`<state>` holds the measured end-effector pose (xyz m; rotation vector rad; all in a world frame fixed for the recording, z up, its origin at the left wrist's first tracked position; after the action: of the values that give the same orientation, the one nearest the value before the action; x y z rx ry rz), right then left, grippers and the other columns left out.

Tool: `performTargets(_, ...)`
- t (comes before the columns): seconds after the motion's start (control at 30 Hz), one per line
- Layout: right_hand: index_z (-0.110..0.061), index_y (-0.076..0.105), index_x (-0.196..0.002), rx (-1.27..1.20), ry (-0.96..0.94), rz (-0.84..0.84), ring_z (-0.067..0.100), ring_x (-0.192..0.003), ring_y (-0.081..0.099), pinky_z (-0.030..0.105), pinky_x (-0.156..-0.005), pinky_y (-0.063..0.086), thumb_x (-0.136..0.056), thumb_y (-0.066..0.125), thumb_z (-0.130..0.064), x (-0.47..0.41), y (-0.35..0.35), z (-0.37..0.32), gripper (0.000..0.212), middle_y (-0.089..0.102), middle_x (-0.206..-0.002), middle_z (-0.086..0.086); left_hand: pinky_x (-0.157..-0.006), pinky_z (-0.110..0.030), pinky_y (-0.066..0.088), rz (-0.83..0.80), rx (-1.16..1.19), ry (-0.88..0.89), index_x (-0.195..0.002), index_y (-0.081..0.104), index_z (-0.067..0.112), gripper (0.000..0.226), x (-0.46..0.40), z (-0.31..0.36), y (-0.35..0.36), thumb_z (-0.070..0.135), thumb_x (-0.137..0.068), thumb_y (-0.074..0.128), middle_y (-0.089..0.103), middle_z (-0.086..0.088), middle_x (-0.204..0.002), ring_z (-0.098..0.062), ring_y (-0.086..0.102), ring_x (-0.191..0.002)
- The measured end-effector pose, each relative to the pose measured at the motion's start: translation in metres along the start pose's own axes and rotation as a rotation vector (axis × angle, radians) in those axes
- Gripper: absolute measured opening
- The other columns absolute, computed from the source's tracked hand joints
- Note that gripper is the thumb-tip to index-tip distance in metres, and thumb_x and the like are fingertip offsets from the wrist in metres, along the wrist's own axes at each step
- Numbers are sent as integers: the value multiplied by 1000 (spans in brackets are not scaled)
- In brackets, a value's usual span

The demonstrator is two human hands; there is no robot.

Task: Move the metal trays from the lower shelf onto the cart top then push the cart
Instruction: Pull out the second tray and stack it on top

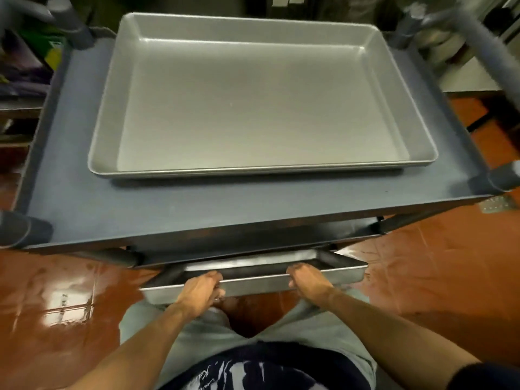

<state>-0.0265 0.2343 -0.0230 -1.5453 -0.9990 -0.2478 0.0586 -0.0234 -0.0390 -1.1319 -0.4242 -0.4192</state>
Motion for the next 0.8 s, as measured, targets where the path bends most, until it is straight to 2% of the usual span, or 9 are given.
performTargets(0.07, -12, 60, -116, -19, -3, -7, 26, -105, 62, 37, -90, 50, -93, 59, -22, 24, -20, -13, 25, 65, -115, 11, -88, -33, 46, 6, 17, 5, -111, 62, 17, 22, 22, 4, -23, 32, -95, 58, 68, -2, -113, -24, 65, -106)
performTargets(0.2, -21, 57, -108, -70, -4, 22, 14, -87, 59, 26, -72, 45, -93, 59, -25, 66, -71, -38, 16, 60, -100, -1, -87, -34, 47, 5, 31, 25, -115, 59, 18, 27, 60, 18, -81, 35, -95, 59, 67, -3, -115, -25, 65, -106)
performTargets(0.3, -19, 58, -101, -32, -37, 22, 22, -93, 63, 28, -71, 42, -93, 58, -24, 97, -113, -59, 10, 64, -102, 4, -84, -34, 47, -26, 4, 50, -109, 60, 19, 26, 84, 31, -126, 40, -93, 60, 68, -3, -111, -24, 64, -104)
performTargets(0.43, -22, 58, -92, -23, -67, 13, 26, -94, 65, 32, -73, 47, -89, 59, -26, 126, -166, -79, 5, 69, -100, 7, -75, -35, 46, -54, -38, 100, -102, 60, 20, 44, 110, 50, -190, 59, -81, 65, 69, -1, -106, -24, 64, -99)
performTargets(0.57, -20, 63, -95, -25, -135, 39, 23, -87, 63, 28, -65, 40, -83, 63, -37, 152, -208, -92, 20, 70, -98, 6, -64, -35, 41, -96, -58, 174, -89, 58, 22, 50, 127, 70, -245, 68, -74, 68, 66, 1, -83, -21, 62, -81)
performTargets(0.67, -26, 60, -81, -6, -207, 103, 15, -70, 57, 27, -53, 31, -79, 63, -56, 177, -240, -95, 30, 65, -78, -4, -61, -32, 43, -155, 7, 218, -85, 60, 18, 53, 140, 88, -281, 69, -72, 69, 66, 2, -77, -14, 57, -68)
performTargets(0.73, -29, 54, -73, -7, -235, 123, 5, -57, 47, 22, -47, 27, -75, 60, -68, 195, -262, -95, 39, 54, -65, -10, -55, -27, 34, -176, 68, 258, -80, 61, 16, 55, 150, 103, -305, 69, -72, 70, 61, 1, -70, -8, 47, -59)
performTargets(0.8, -29, 49, -66, -19, -243, 138, 6, -55, 45, 27, -48, 30, -72, 57, -74, 209, -286, -92, 46, 52, -61, -8, -52, -22, 29, -190, 145, 293, -74, 61, 17, 51, 159, 120, -330, 66, -72, 73, 56, 1, -64, -5, 42, -55)
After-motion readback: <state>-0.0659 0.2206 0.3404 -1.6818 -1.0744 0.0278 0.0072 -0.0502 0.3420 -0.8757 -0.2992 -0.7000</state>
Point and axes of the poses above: each hand's wrist, its own x-axis away from the middle knuckle, its own y-axis out of the palm, z = x × y, the point moved 4 cm from there along -x, towards the middle knuckle
